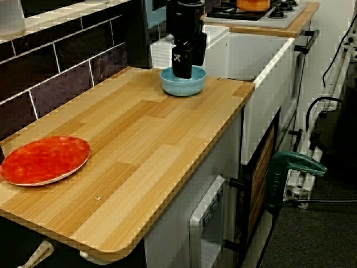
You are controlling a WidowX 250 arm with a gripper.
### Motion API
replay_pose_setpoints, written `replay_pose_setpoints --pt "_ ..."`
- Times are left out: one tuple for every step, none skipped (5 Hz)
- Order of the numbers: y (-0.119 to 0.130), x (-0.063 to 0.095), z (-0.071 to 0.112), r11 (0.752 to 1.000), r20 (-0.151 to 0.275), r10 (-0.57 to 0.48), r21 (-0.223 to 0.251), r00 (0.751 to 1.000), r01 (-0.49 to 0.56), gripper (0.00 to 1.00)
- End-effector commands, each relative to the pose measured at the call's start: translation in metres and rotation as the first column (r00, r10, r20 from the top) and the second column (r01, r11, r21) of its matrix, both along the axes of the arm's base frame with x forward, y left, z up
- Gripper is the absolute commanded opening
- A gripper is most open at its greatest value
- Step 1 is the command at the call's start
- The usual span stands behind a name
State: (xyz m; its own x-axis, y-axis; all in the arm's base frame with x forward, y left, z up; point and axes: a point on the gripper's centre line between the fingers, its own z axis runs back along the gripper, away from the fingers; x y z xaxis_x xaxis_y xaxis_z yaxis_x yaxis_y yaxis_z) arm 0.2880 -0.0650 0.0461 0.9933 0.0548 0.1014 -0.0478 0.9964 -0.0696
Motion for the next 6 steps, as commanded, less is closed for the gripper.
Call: replay_pose_setpoints --pt "-0.014 0.005 -0.014 0.999 0.03 -0.004 0.04 1.0 0.002 1.0" --pt "-0.012 0.002 -0.016 0.999 0.035 -0.007 0.04 0.999 0.006 1.0" --pt "-0.009 -0.001 -0.013 0.999 0.023 -0.023 0.029 0.999 0.022 0.0" --pt "-0.002 0.001 -0.006 0.999 0.006 -0.024 0.023 1.0 0.024 0.0" --pt "0.009 -0.002 -0.001 0.999 -0.027 -0.038 0.016 0.999 0.038 0.0" --pt "0.025 -0.005 -0.003 0.999 -0.068 -0.032 0.025 0.997 0.033 0.0"
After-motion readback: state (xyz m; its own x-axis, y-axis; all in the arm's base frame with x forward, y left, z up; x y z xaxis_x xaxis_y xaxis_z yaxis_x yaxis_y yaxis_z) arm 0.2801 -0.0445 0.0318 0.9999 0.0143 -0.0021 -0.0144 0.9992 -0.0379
